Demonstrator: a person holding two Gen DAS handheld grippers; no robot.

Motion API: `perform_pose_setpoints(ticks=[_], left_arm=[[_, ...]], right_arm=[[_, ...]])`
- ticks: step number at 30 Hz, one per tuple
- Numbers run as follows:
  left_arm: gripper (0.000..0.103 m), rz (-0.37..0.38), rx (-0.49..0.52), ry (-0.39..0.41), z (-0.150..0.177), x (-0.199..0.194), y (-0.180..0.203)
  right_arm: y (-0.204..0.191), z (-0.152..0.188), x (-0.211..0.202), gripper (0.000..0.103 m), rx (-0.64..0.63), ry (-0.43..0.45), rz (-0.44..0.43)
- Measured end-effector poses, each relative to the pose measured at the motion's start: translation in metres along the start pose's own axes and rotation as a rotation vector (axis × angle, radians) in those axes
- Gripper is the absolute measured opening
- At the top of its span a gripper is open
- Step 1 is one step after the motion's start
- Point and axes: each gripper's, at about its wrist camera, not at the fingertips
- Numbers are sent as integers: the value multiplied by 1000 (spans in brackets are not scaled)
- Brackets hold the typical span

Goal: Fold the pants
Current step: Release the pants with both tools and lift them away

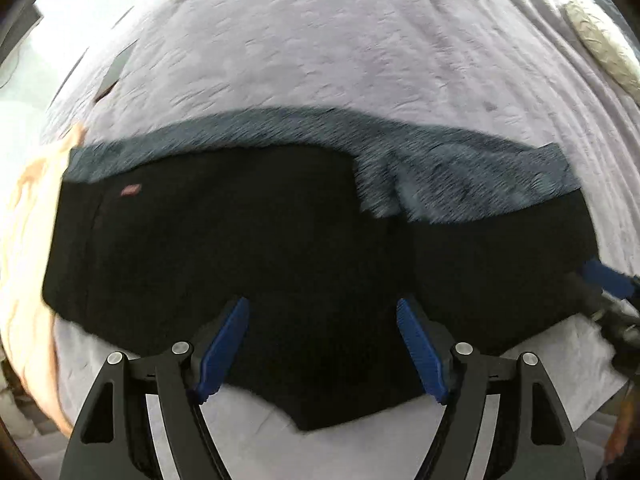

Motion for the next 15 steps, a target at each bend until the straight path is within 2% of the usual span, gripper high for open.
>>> perform_pose_setpoints(ticks=[2, 4, 6, 9, 13, 15], left_arm=[[77, -5, -18, -24, 9, 0, -9], [77, -4, -35, -42, 20, -2, -15], [77, -2, -33, -52, 29, -4, -16], [77, 3, -36, -60, 43, -8, -17], [77, 15, -65, -55, 58, -17, -22], [77, 13, -85, -57, 65, -21, -26]], right_arm=[[-12, 11, 19, 78, -24, -46, 52], [-22, 21, 28, 79, -55, -50, 120], [-32, 29, 28, 79, -91, -45, 146], [-39, 35, 24, 79, -104, -66, 139], [-58, 39, 4, 80, -152, -17, 81], [-72, 37, 2, 80, -174, -29, 49]])
Point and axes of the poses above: each gripper's, at about its wrist camera, not at the fingertips, and x roughly the way its jaws point, y to its right, z to its underside, and after that the axes turned 14 degrees about x, right-handed
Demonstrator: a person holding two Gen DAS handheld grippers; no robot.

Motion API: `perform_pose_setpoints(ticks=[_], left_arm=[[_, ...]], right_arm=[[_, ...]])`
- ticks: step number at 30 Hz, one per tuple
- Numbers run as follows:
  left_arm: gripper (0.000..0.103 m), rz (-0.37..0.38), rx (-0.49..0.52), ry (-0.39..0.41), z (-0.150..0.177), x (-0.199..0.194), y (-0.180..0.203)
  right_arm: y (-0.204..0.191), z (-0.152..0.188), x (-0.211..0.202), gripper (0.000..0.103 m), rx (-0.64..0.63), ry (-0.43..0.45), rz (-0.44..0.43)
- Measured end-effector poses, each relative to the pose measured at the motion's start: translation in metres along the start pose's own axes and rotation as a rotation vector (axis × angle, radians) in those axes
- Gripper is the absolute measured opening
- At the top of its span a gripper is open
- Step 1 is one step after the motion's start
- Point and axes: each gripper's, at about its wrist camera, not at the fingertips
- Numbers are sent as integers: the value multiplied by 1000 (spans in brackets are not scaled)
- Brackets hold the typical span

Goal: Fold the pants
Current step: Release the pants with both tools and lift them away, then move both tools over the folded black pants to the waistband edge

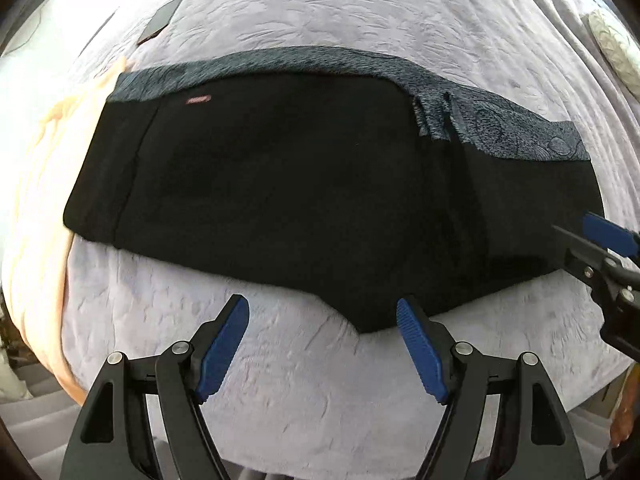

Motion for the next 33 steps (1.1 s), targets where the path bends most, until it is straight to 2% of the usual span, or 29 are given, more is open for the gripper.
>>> perform_pose_setpoints(ticks=[3, 9, 13, 15, 18, 22, 25, 33], left_arm=[[77, -6, -19, 0, 11, -7, -11], [77, -31, -33, -2, 26, -17, -18], [77, -38, -59, -28, 34, -16, -26], [77, -47, -65, -32, 41, -20, -29], [77, -45, -74, -32, 43, -21, -32], [77, -43, -79, -27, 41, -29, -28], [77, -38, -76, -21, 37, -35, -26], [77, -39, -43, -17, 17, -46, 13]], right_arm=[[-17, -2, 4, 80, -23, -16, -9], [-31, -5, 22, 81, -24, -16, 32], [-51, -4, 60, 83, -83, -135, -25], [-63, 3, 64, 86, -146, -135, 7], [-68, 9, 53, 85, -186, -142, -28], [-49, 11, 34, 87, -155, -154, -63], [-28, 12, 21, 89, -112, -152, -51], [30, 15, -4, 94, 17, -144, -28]])
Point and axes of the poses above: each gripper's, at about its wrist camera, not at the fingertips, and x roughly the way its jaws point, y to its right, z to its underside, and after that the axes turned 14 degrees about x, right-handed
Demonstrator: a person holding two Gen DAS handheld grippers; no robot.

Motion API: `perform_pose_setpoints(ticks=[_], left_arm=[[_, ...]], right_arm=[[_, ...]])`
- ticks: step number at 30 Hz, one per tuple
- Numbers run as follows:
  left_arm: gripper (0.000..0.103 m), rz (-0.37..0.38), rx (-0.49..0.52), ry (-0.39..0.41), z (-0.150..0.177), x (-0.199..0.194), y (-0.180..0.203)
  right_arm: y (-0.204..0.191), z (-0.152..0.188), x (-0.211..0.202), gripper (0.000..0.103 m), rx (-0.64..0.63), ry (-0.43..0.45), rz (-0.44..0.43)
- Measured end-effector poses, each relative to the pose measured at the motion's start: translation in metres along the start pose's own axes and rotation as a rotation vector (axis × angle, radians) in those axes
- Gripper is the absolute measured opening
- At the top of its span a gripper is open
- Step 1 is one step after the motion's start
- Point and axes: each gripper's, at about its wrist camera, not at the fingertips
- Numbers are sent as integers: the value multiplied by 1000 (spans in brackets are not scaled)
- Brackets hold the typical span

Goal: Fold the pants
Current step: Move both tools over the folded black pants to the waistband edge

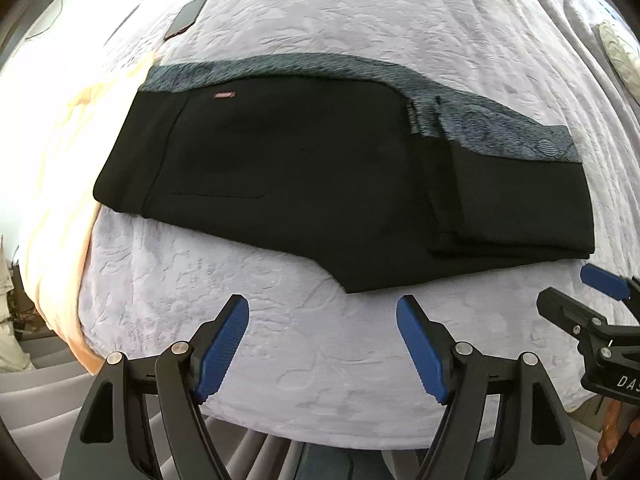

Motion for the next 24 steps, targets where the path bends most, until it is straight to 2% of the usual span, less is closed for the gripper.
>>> perform_pose_setpoints(ticks=[3, 8, 13, 17, 19, 20, 22, 24], left_arm=[[77, -5, -13, 7, -2, -5, 12], [77, -34, -72, 12, 7, -16, 8], [77, -37, -138, 29, 17, -23, -20], [77, -46, -140, 44, 6, -14, -58], [77, -33, -135, 56, -2, -9, -78], [77, -21, -127, 58, -6, -5, -90], [77, -8, -103, 67, -13, 2, -107], [77, -4, -75, 75, -17, 10, -125]], right_arm=[[13, -1, -4, 94, 18, -1, -3], [20, -13, -11, 94, -8, 15, -21], [4, -42, -4, 94, -17, 37, -45], [-16, -66, 2, 93, 22, 78, -48], [-30, -76, 12, 89, 51, 92, -37], [-36, -79, 18, 78, 59, 92, -23], [-51, -82, 31, 64, 77, 89, 23], [-67, -82, 47, 57, 80, 90, 99]])
Point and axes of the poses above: each gripper's, at about its wrist camera, not at the fingertips, and x roughly the way its jaws point, y to its right, z to its underside, and after that the axes turned 14 degrees about x, right-handed
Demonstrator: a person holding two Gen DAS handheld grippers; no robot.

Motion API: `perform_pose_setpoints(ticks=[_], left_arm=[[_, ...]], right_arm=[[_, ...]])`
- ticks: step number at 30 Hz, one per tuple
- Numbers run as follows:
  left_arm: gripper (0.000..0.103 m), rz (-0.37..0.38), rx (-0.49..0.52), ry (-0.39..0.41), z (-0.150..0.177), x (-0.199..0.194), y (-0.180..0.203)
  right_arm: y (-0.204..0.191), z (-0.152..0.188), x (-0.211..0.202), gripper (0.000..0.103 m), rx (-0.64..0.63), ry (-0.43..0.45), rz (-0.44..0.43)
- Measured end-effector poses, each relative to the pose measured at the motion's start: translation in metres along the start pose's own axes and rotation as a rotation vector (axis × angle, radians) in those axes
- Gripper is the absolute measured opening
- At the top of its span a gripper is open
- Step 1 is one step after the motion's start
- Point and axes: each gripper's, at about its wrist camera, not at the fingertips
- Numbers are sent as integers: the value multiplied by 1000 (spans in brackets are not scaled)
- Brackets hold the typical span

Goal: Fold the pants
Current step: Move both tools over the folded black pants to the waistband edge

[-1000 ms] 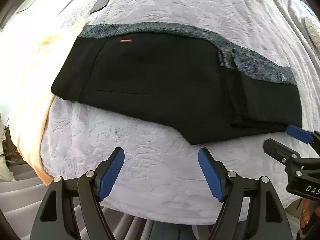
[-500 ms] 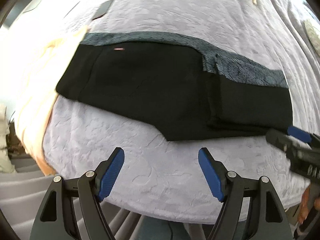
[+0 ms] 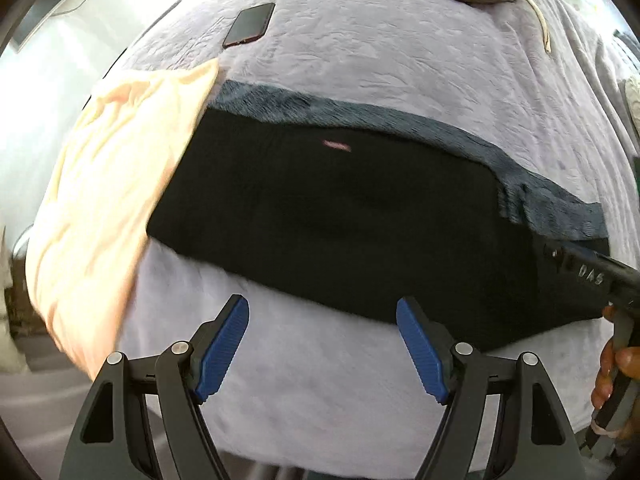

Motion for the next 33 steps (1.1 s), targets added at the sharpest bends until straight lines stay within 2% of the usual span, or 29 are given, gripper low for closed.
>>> perform_pose_setpoints(ticks=[2, 4, 6, 8, 9, 10, 12, 18, 19, 20, 21, 22, 23, 24, 26, 28, 30, 31, 32, 33], left_arm=[[77, 25, 20, -7, -2, 12, -17], [77, 42, 34, -19, -2, 22, -28], [77, 64, 38, -35, -1, 31, -39], [77, 84, 34, -39, 0, 36, -47], [77, 90, 29, -40, 1, 38, -50], [77, 98, 22, -41, 2, 41, -52], [77, 111, 7, -41, 3, 44, -55], [77, 114, -75, -34, 13, 43, -64], [77, 114, -85, -35, 16, 43, -66], [77, 111, -91, -37, 18, 43, -67], [77, 107, -95, -40, 21, 43, -68], [77, 103, -100, -44, 24, 44, -69], [77, 101, -106, -47, 26, 45, -69], [77, 103, -116, -52, 28, 47, -70], [77, 105, -130, -61, 33, 51, -76], [77, 97, -137, -82, 35, 58, -78], [77, 96, -137, -84, 34, 63, -78], [87, 96, -134, -82, 34, 65, -77], [103, 98, -133, -79, 34, 65, -78], [103, 96, -140, -60, 35, 63, -80]], right_arm=[[-9, 4, 12, 56, -2, -2, 72], [-16, 8, 23, 51, 12, -4, 145], [-24, 10, 25, 20, 6, 7, 164], [-38, 11, 21, 14, -5, 19, 195], [-44, 10, 18, 4, -14, 25, 199], [-48, 9, 15, 0, -13, 20, 166], [-54, 8, 15, 0, 6, -16, 83], [-80, 13, 22, 2, -9, -63, 20], [-84, 13, 21, 3, -19, -64, 22], [-87, 12, 19, 11, -32, -65, 25], [-90, 9, 17, 27, -45, -64, 29], [-92, 9, 15, 39, -61, -61, 37], [-94, 8, 14, 58, -78, -50, 50], [-95, 6, 12, 62, -88, -36, 60], [-95, 6, 14, 62, -100, -26, 83], [-90, 8, 29, 63, -79, -78, 83], [-91, 15, 45, 69, -68, -133, 100], [-95, 19, 46, 71, -90, -114, 113], [-101, 22, 45, 76, -121, -100, 126], [-105, 24, 46, 79, -141, -101, 131]])
Point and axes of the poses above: each gripper's, at about its wrist camera, not at the fingertips, and x roughly the way its jaws point, y to its right, z to its underside, and after that the axes turned 14 degrees about x, right-handed
